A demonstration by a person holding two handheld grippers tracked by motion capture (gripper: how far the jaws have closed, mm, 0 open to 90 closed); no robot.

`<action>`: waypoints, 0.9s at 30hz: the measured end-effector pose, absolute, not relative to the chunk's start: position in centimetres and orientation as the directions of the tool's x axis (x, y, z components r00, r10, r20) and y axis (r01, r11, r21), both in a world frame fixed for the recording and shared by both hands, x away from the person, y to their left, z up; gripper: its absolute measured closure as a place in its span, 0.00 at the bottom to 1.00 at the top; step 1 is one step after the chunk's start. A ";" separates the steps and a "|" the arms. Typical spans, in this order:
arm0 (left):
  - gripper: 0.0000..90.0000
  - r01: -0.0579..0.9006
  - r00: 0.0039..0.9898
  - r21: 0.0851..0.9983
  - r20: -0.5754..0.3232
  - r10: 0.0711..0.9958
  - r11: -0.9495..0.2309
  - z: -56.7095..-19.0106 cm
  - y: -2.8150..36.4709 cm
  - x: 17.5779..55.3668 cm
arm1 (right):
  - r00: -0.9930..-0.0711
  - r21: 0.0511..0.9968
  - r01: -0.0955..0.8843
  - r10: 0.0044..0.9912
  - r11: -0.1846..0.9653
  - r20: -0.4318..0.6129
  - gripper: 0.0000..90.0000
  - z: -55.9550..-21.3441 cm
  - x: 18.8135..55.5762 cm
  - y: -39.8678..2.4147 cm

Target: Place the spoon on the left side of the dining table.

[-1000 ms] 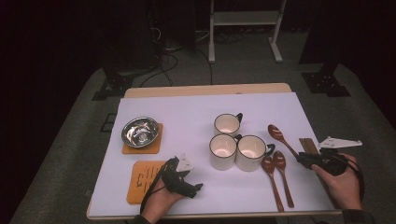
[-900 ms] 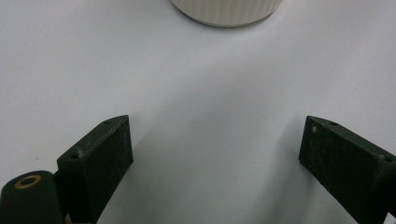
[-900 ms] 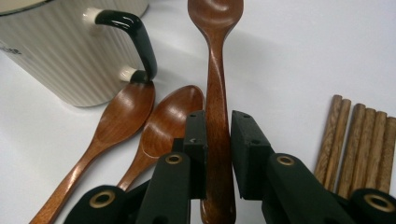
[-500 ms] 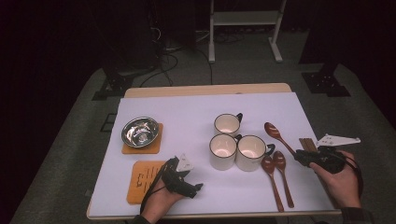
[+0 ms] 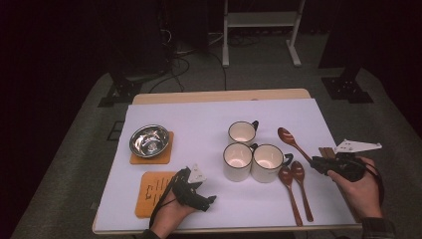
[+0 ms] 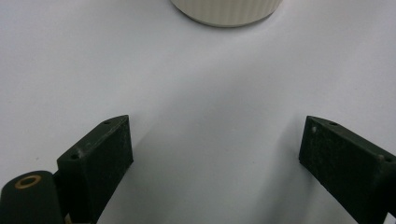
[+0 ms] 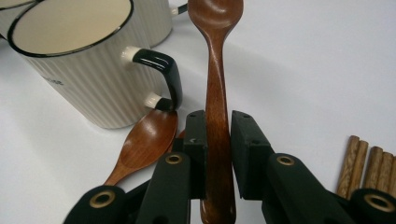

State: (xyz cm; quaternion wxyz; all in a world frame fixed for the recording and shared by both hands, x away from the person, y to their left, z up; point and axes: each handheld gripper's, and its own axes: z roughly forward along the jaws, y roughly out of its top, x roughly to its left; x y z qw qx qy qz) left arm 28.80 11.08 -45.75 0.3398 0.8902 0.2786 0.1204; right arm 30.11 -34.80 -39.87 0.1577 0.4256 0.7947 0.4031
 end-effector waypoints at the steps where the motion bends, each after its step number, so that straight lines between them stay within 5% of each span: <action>1: 0.10 0.415 0.816 0.672 0.024 0.578 -0.613 -45.7 11.1 28.8 | -0.589 0.776 0.548 0.803 0.313 0.092 0.85 -39.8 30.2 -34.7; 27: 0.09 0.417 0.815 0.671 0.022 0.579 -0.613 -45.7 11.1 28.8 | -0.633 0.790 0.514 0.769 0.333 0.088 0.85 -38.6 30.7 -33.8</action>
